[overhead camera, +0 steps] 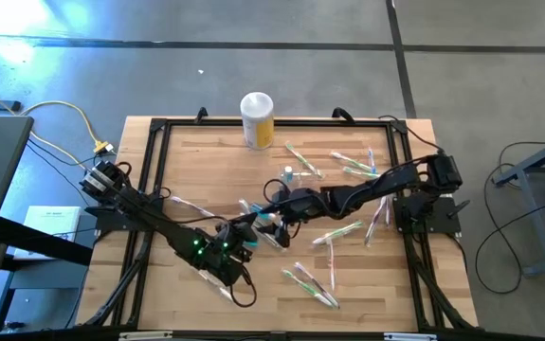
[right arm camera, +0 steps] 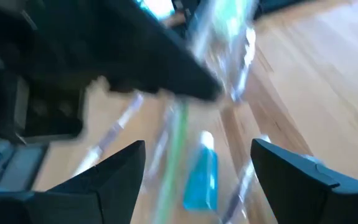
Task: Pick & Place toothbrushing station
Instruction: Put the green toothbrush into the transparent organizer, then put the top left mouthwash into the transparent organizer
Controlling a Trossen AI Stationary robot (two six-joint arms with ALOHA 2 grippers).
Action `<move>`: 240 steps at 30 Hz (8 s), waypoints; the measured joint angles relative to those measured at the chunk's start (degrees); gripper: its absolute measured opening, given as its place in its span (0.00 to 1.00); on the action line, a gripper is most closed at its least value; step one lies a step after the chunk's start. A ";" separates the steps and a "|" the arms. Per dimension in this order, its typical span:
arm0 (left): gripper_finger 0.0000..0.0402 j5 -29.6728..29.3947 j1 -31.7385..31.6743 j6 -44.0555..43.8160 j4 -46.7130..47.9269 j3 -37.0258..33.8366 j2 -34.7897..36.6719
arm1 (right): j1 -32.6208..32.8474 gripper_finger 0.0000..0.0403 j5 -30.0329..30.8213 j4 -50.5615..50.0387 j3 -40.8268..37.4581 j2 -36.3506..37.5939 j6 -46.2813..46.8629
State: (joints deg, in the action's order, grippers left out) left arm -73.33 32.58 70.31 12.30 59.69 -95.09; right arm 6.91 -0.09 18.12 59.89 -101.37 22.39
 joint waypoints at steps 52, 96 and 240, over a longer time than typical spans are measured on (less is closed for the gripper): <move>0.50 18.77 -1.49 -50.37 29.86 0.07 16.16 | 11.04 0.04 35.19 -38.05 -0.05 17.26 -4.22; 0.50 58.29 -14.23 -56.42 -20.81 -34.07 40.24 | -19.68 0.04 6.98 59.15 -40.03 16.18 -25.05; 0.50 69.63 -30.71 -52.88 -7.80 -0.36 -5.22 | 20.85 0.50 15.15 33.27 -37.87 23.70 -21.02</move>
State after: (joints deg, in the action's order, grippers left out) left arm -3.70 1.87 17.43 4.49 59.33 -100.31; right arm 27.76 15.06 51.39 22.02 -77.67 1.37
